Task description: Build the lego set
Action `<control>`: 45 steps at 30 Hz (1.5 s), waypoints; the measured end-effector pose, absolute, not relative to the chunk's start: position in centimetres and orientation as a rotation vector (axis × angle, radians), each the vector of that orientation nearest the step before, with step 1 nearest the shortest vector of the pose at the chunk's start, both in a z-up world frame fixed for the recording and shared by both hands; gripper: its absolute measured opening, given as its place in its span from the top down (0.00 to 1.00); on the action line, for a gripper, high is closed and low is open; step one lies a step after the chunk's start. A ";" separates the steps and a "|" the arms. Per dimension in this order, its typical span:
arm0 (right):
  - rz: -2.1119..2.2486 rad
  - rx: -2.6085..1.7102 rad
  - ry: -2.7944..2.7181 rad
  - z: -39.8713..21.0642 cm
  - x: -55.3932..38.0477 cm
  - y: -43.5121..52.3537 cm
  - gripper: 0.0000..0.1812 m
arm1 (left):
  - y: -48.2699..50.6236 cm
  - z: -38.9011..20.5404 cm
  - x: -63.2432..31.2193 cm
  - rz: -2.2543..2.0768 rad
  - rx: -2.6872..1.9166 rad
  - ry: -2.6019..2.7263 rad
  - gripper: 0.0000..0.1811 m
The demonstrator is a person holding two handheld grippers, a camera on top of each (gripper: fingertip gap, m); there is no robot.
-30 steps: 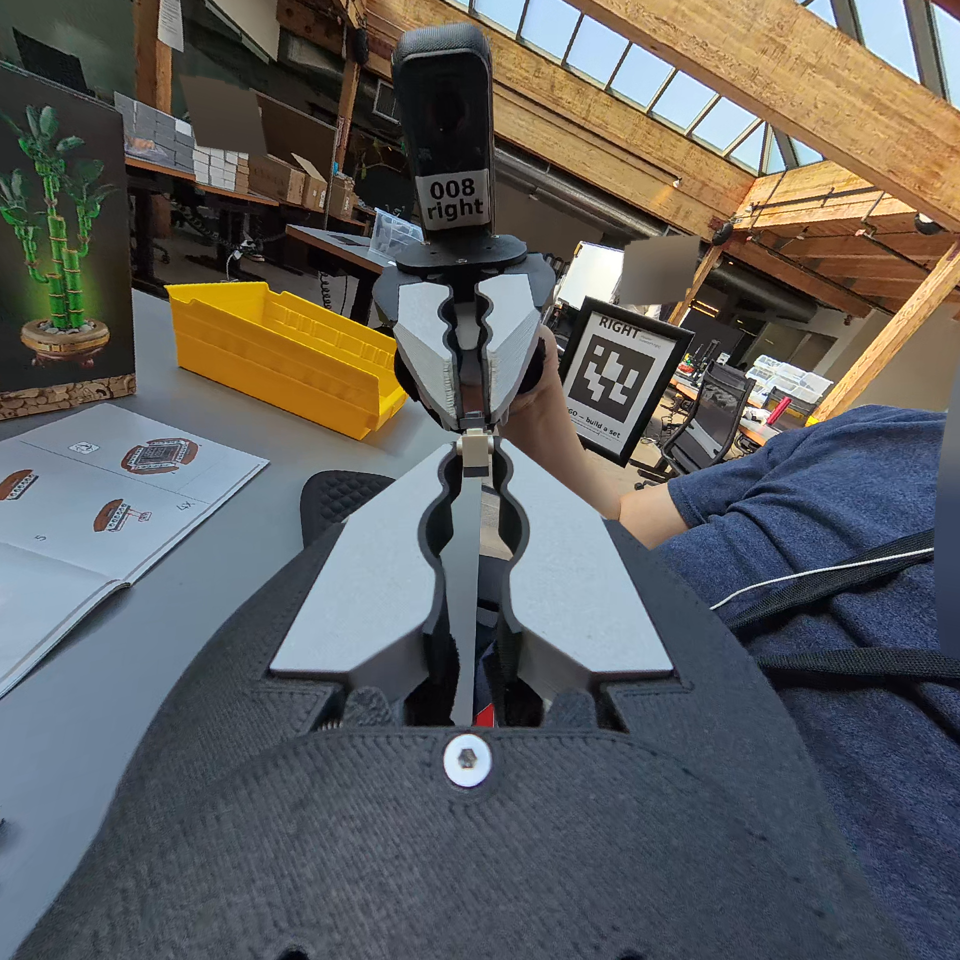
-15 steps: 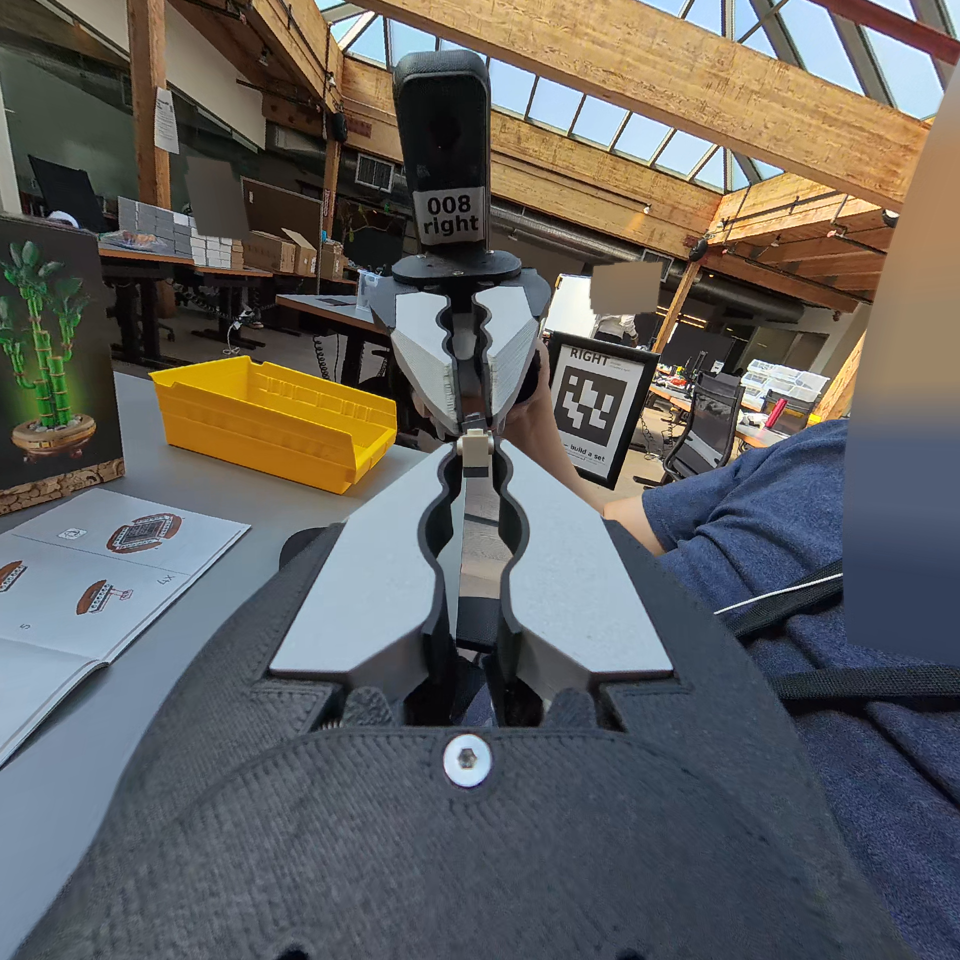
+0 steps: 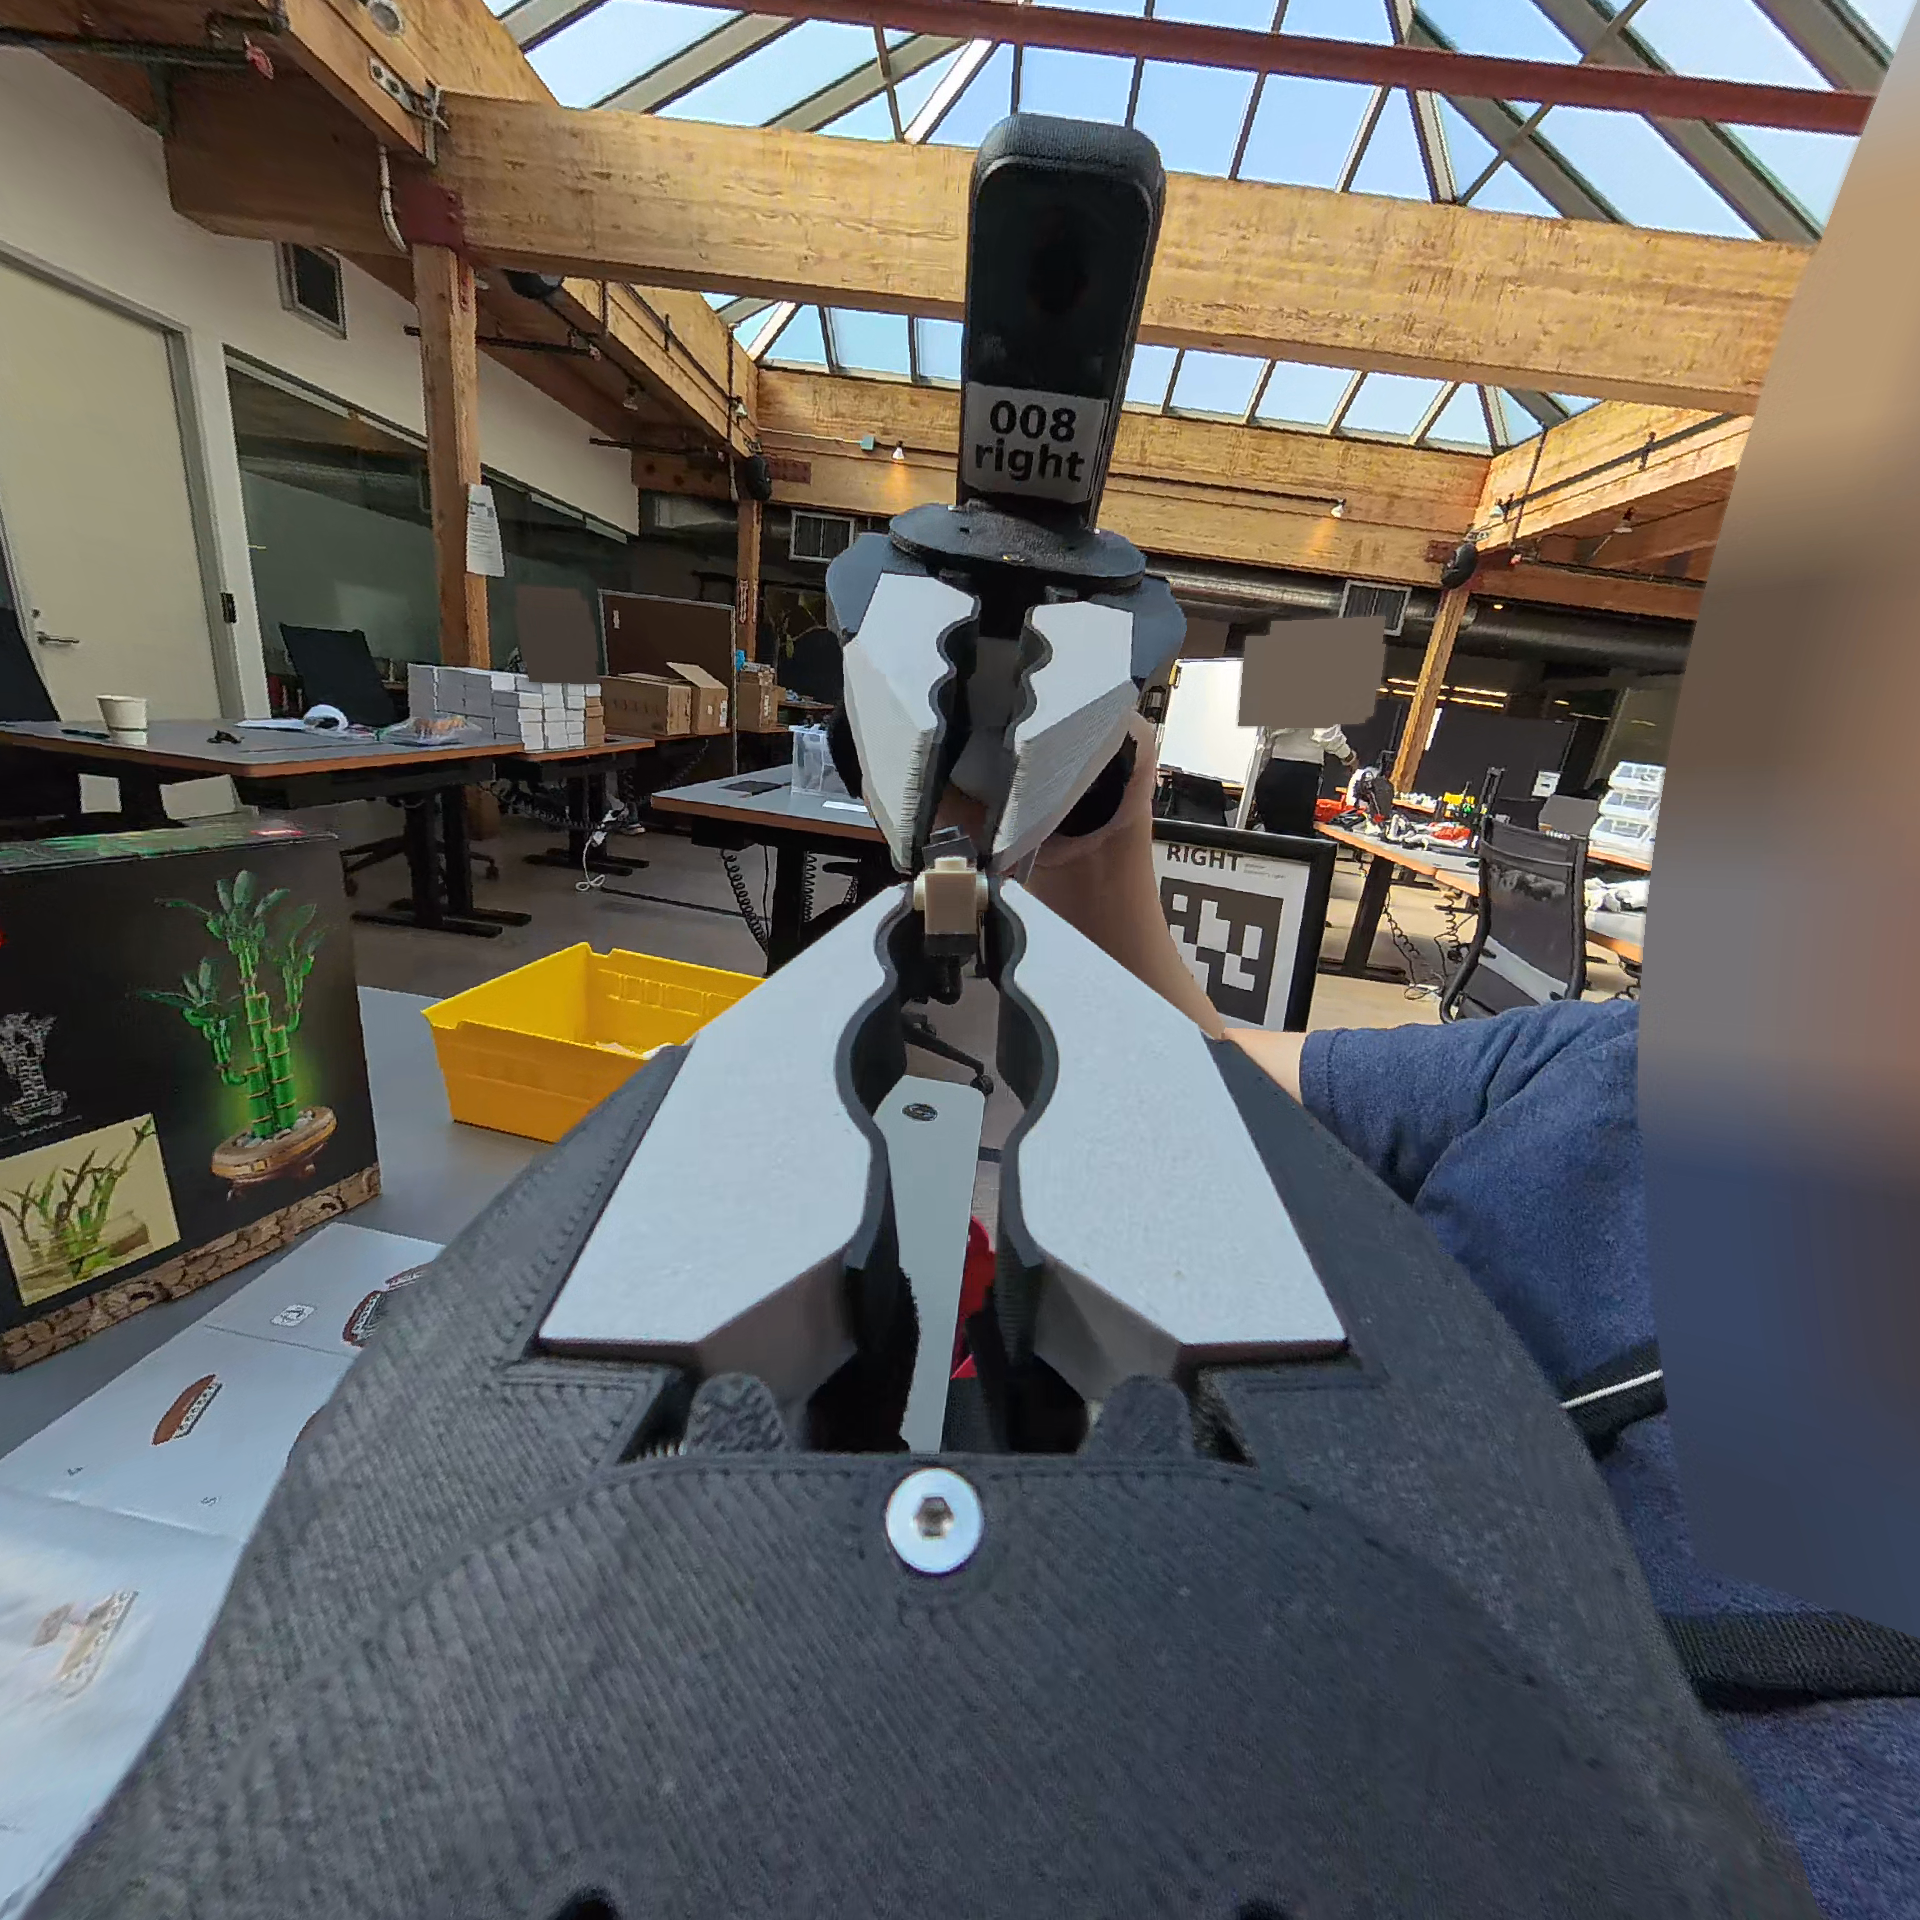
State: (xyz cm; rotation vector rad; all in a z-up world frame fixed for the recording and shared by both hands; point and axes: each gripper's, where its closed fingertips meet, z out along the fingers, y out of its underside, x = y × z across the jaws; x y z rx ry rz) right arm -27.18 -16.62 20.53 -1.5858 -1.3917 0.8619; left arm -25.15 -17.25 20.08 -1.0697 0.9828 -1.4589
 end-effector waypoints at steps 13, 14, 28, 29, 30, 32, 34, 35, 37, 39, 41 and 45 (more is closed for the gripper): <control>0.790 -1.505 -1.431 20.4 -26.9 -16.9 0.95 | -17.6 19.9 -24.9 -1.461 -1.113 0.976 0.95; 0.789 -1.503 -1.432 20.4 -26.9 -16.9 0.95 | -17.7 19.9 -24.9 -1.461 -1.115 0.976 0.95; 0.805 -1.489 -1.476 20.0 -26.6 -17.7 0.92 | -18.0 19.6 -24.9 -1.455 -1.122 0.980 0.95; 0.788 -1.475 -1.463 20.2 -26.6 -17.5 0.92 | -18.0 19.7 -24.9 -1.458 -1.119 0.977 0.95; 0.773 -1.461 -1.461 20.4 -26.6 -17.4 0.92 | -18.0 19.7 -24.9 -1.462 -1.115 0.973 0.95; 0.764 -1.463 -1.486 20.2 -26.5 -17.7 0.91 | -18.1 19.8 -25.0 -1.468 -1.113 0.974 0.95; 0.755 -1.462 -1.482 20.2 -26.4 -17.6 0.91 | -18.2 19.6 -24.9 -1.467 -1.114 0.984 0.95; 0.756 -1.460 -1.484 20.2 -26.4 -17.7 0.91 | -18.3 19.6 -24.8 -1.468 -1.113 0.986 0.95; 0.752 -1.460 -1.484 20.2 -26.5 -17.7 0.91 | -18.3 19.7 -24.8 -1.465 -1.112 0.986 0.95; 0.750 -1.461 -1.481 20.2 -26.5 -17.7 0.91 | -18.3 19.7 -24.8 -1.465 -1.110 0.985 0.95; 0.738 -1.445 -1.476 20.4 -26.6 -17.7 0.91 | -18.2 19.7 -24.9 -1.464 -1.109 0.980 0.95; 0.681 -1.430 -1.495 20.1 -26.6 -17.8 0.89 | -18.1 19.7 -25.0 -1.466 -1.109 0.973 0.95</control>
